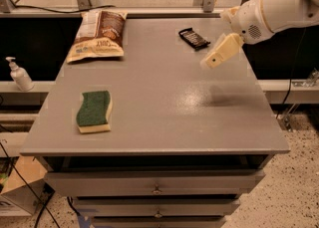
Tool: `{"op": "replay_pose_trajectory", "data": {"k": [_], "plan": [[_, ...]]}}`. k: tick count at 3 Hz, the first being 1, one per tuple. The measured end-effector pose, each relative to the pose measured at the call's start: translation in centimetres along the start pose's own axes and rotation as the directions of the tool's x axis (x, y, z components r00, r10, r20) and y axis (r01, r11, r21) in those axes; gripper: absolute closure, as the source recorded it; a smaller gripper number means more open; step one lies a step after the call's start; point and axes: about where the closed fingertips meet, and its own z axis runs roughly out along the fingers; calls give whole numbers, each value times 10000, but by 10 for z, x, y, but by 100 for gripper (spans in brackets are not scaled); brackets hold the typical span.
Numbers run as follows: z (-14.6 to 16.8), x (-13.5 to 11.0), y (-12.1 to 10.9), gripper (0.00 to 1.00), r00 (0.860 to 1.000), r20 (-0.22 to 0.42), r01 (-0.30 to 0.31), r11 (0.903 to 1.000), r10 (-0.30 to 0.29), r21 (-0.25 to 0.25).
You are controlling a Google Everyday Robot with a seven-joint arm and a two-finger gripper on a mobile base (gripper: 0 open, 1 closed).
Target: Move rxbar chocolate near sponge
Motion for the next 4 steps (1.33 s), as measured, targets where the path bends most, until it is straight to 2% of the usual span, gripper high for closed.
{"op": "replay_pose_trajectory", "data": {"k": [1, 2, 3, 4], "plan": [[22, -3, -22, 0, 9980, 630, -124, 9982, 86, 592], [47, -1, -54, 0, 9909, 1281, -547, 9933, 415, 1018], [68, 8, -82, 0, 9720, 2117, -1298, 9840, 1019, 1224], [93, 20, -102, 0, 9604, 2297, -1873, 9758, 1577, 1130]]}}
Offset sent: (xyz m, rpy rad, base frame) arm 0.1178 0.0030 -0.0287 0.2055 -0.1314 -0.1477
